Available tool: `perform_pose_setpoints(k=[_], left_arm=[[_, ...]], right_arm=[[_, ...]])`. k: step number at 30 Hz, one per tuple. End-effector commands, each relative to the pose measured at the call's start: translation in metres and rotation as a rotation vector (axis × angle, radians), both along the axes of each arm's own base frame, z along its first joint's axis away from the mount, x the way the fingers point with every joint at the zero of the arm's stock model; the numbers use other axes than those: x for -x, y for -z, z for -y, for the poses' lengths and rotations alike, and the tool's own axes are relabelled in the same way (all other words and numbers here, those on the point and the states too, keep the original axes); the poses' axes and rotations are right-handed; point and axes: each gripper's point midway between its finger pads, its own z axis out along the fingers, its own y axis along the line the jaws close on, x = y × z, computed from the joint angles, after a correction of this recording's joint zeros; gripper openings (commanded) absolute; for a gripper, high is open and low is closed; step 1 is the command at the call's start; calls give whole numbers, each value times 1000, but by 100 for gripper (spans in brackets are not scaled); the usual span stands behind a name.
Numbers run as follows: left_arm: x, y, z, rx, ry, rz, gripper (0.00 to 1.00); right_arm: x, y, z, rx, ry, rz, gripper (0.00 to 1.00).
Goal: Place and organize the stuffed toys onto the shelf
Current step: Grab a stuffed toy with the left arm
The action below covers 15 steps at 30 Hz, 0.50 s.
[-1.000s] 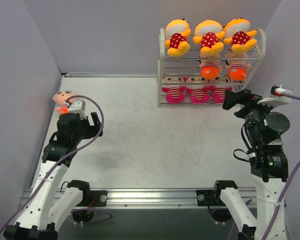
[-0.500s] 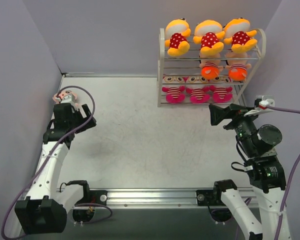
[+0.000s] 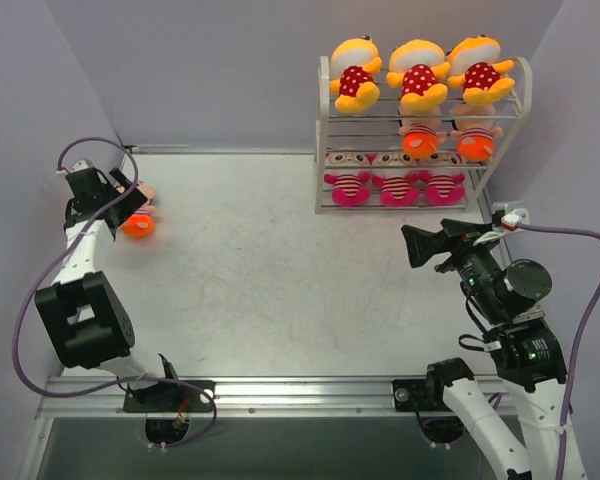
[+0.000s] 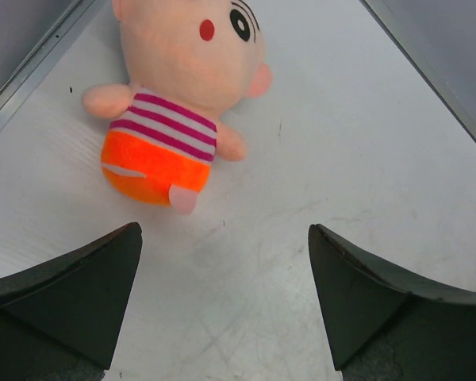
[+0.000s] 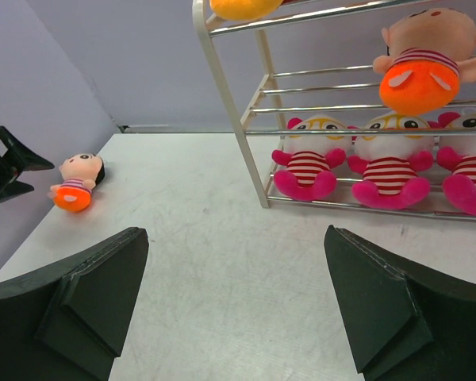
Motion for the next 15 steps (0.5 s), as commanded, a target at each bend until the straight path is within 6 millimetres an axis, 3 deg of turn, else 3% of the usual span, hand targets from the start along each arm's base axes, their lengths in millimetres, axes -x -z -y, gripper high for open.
perform_pose_setpoints(k=[1, 6, 9, 11, 15], left_arm=[[-42, -15, -26, -56, -11, 92, 95], [-61, 3, -60, -136, -30, 27, 95], [-61, 25, -78, -159, -42, -50, 95], [-64, 27, -88, -158, -44, -55, 95], [-76, 41, -88, -133, 22, -67, 95]], right_arm=[[4, -10, -7, -18, -39, 59, 99], [2, -2, -15, -11, -70, 29, 99], [2, -2, -16, -5, -71, 28, 99], [-2, 0, -18, 7, -76, 13, 99], [-7, 4, -21, 17, -83, -1, 99]])
